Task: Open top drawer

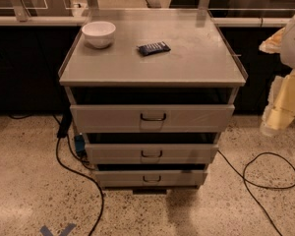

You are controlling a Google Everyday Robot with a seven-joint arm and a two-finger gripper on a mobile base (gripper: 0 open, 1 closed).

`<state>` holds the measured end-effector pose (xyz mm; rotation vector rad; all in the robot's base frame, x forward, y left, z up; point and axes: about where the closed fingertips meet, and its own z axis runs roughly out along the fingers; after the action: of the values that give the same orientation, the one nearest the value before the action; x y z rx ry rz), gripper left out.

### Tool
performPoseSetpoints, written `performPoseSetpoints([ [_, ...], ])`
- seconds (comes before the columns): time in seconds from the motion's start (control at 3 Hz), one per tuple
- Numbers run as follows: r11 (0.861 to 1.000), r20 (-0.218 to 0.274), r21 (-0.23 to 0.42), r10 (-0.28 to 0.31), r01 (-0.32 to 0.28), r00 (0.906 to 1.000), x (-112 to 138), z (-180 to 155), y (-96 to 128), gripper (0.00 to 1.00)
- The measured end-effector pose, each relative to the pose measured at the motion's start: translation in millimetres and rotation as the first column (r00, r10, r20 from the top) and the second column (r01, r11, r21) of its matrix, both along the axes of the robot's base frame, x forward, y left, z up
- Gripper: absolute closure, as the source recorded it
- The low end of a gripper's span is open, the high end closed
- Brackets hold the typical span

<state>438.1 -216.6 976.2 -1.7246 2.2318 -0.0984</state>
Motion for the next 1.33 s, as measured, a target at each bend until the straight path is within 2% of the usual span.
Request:
performPoseSetpoints([
  [0.33, 1.0, 0.0, 0.0, 0.0, 0.0, 1.0, 0, 0, 0, 0.0],
  [0.67, 0.999, -0.007, 0.017, 0.031, -0.031, 0.9995, 5, -15, 10, 0.0],
  [1.0, 0.994, -0.031, 0.078, 0.076, -0.074, 0.9966, 12, -55, 22, 0.0],
  [1.33, 0.984, -0.028, 0.131, 0.124, -0.119, 0.9919, 23, -115, 37, 0.0],
])
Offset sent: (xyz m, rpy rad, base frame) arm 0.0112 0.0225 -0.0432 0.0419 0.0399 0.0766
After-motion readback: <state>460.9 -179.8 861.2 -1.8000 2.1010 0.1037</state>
